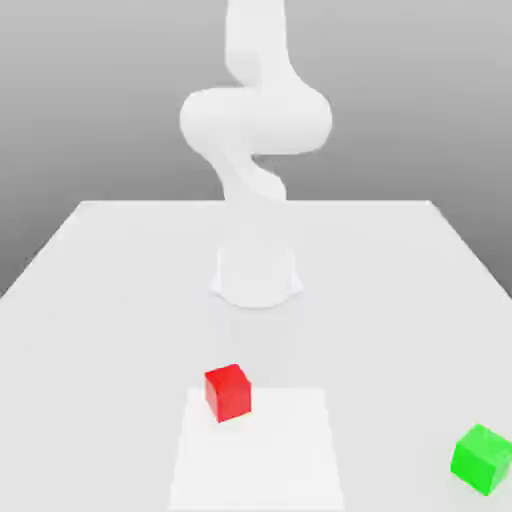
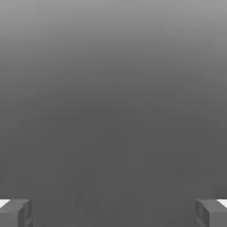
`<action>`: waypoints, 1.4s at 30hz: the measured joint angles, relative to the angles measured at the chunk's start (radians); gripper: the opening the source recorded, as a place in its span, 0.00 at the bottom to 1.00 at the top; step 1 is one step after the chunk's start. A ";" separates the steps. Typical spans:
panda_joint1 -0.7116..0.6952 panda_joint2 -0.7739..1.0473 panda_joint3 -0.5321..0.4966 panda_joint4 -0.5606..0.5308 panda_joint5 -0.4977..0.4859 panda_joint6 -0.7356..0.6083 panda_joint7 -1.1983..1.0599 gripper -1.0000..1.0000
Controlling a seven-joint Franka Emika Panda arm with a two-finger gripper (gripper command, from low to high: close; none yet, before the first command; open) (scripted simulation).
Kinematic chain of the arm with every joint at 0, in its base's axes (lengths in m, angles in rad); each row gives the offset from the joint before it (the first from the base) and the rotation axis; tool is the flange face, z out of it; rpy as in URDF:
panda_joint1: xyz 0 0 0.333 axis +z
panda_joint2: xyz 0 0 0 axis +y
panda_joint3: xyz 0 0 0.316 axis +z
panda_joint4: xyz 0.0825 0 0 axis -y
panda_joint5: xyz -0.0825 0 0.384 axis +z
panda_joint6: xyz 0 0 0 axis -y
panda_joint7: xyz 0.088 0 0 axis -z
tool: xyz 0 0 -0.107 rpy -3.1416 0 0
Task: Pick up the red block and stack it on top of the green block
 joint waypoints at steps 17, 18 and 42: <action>0.046 0.598 -0.159 -0.516 -0.040 0.447 -0.442 0.50; 0.048 0.660 -0.160 -0.529 -0.019 0.494 -0.476 0.50; 0.024 0.681 -0.041 -0.487 -0.009 0.444 -0.493 0.00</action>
